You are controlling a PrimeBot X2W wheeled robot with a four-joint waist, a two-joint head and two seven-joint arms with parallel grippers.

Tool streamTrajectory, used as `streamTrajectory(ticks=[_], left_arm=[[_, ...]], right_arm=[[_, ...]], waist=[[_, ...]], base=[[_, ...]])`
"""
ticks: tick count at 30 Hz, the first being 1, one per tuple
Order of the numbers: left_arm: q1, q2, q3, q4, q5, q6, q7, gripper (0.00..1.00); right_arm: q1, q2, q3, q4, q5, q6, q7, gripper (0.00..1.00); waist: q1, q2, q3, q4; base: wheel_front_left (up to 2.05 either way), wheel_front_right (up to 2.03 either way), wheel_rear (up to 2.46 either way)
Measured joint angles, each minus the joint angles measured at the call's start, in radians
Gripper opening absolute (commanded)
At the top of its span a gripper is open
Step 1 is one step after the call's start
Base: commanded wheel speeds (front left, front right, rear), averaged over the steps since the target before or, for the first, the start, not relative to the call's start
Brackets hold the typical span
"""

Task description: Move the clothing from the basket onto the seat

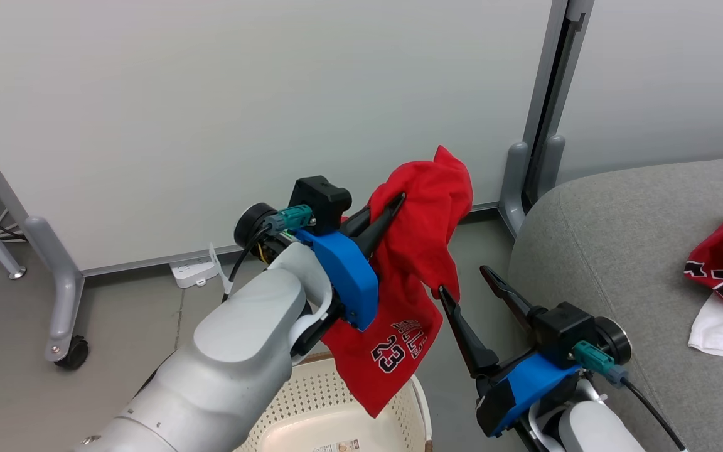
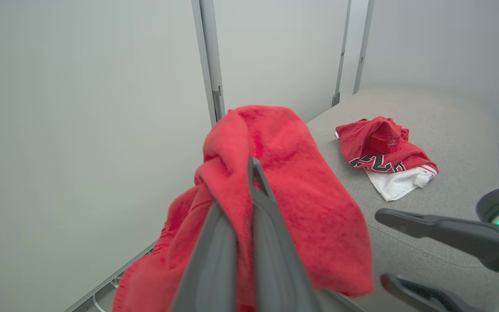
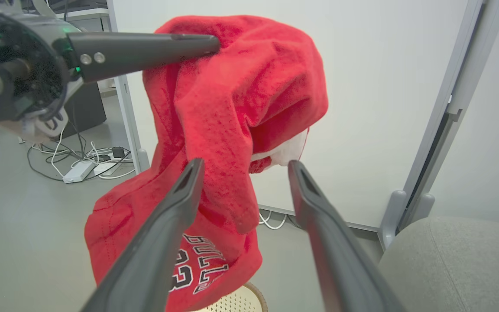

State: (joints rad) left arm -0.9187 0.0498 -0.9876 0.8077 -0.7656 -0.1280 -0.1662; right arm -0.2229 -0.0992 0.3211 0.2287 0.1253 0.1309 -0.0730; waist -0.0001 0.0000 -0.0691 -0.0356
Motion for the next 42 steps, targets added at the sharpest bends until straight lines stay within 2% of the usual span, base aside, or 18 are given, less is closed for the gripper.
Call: streamTrajectory(ticks=[12, 20, 21, 22, 23, 32, 42], left_arm=[[-0.019, 0.003, -0.086, 0.029, -0.068, 0.000, -0.048, 0.00], [-0.022, 0.003, -0.132, 0.039, -0.108, 0.000, -0.065, 0.00], [-0.024, 0.003, -0.139, 0.041, -0.114, 0.000, -0.066, 0.00], [-0.025, 0.002, -0.145, 0.043, -0.118, 0.000, -0.066, 0.00], [-0.025, 0.002, -0.150, 0.044, -0.124, 0.000, -0.069, 0.00], [-0.035, 0.002, -0.186, 0.059, -0.170, 0.000, -0.079, 0.00], [-0.044, 0.001, -0.214, 0.072, -0.208, 0.000, -0.087, 0.00]], right_arm=[[-0.005, -0.012, 0.037, 0.019, 0.019, 0.000, 0.021, 1.00], [-0.120, -0.023, 0.104, 0.146, 0.081, 0.000, 0.057, 1.00], [-0.139, -0.023, 0.121, 0.168, 0.096, 0.000, 0.067, 0.85], [-0.157, -0.022, 0.135, 0.188, 0.104, 0.000, 0.069, 0.40], [-0.173, -0.021, 0.146, 0.206, 0.116, 0.000, 0.067, 0.00], [-0.261, -0.019, 0.231, 0.321, 0.192, 0.000, 0.024, 0.00], [-0.291, -0.024, 0.272, 0.379, 0.227, 0.000, -0.008, 0.00]], waist=[[0.0001, 0.0000, 0.012, -0.002], [0.0001, 0.0000, 0.016, -0.001], [0.0002, 0.0000, 0.016, 0.000], [0.0001, 0.0000, 0.016, 0.000], [0.0002, 0.0000, 0.016, 0.001], [0.0001, 0.0000, 0.019, 0.001], [0.0002, 0.0000, 0.021, -0.015]], base=[[0.00, 0.00, 0.00], [0.00, 0.00, 0.00], [0.00, 0.00, 0.00], [0.00, 0.00, 0.00], [0.00, 0.00, 0.00], [0.00, 0.00, 0.00], [0.00, 0.00, 0.00]])
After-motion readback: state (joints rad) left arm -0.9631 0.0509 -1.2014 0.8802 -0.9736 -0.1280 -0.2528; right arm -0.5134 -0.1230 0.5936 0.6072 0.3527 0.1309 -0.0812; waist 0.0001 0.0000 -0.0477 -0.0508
